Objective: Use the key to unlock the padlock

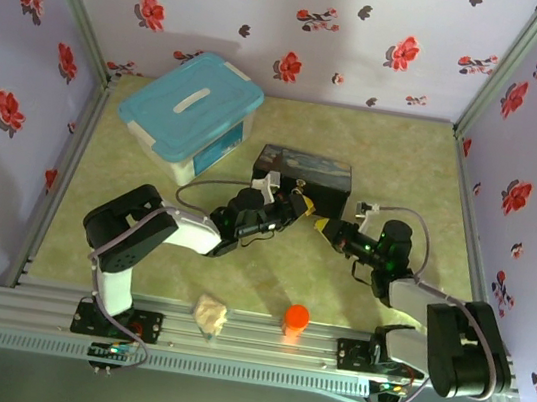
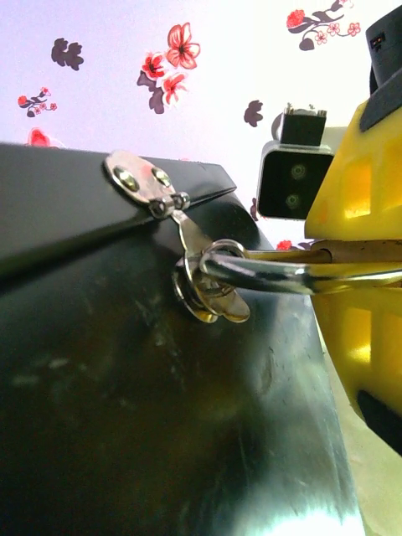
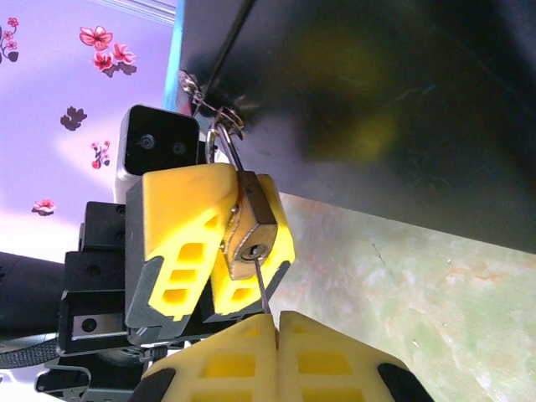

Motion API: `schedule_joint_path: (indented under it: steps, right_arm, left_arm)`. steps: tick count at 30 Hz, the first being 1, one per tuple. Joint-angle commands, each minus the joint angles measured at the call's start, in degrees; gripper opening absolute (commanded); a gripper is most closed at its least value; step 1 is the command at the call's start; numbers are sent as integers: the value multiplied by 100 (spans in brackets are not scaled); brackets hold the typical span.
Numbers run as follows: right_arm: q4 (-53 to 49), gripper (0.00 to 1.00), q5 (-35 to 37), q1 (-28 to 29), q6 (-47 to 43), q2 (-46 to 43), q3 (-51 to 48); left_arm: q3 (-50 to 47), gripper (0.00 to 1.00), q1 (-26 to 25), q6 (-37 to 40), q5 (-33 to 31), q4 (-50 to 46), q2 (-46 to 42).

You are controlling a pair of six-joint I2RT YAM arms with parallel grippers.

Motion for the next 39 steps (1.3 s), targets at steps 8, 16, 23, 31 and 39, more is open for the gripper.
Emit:
schedule_joint_path:
  steps: [8, 16, 23, 31, 39]
  right_arm:
    - [365, 0, -93, -70, 51, -6, -32]
    - [303, 0, -84, -85, 6, -21, -12]
    - [689, 0, -163, -99, 226, 102, -51]
    - [659, 0, -152, -160, 230, 283, -39]
    - [993, 0, -223, -186, 400, 355, -71]
  left_arm:
    - [133, 0, -63, 70, 73, 544, 94]
    - [165, 0, -64, 74, 76, 524, 133]
    - [280, 0, -125, -195, 238, 861, 354]
    - [260, 0, -143, -152, 257, 859, 237]
    - [327, 0, -170, -146, 338, 866, 268]
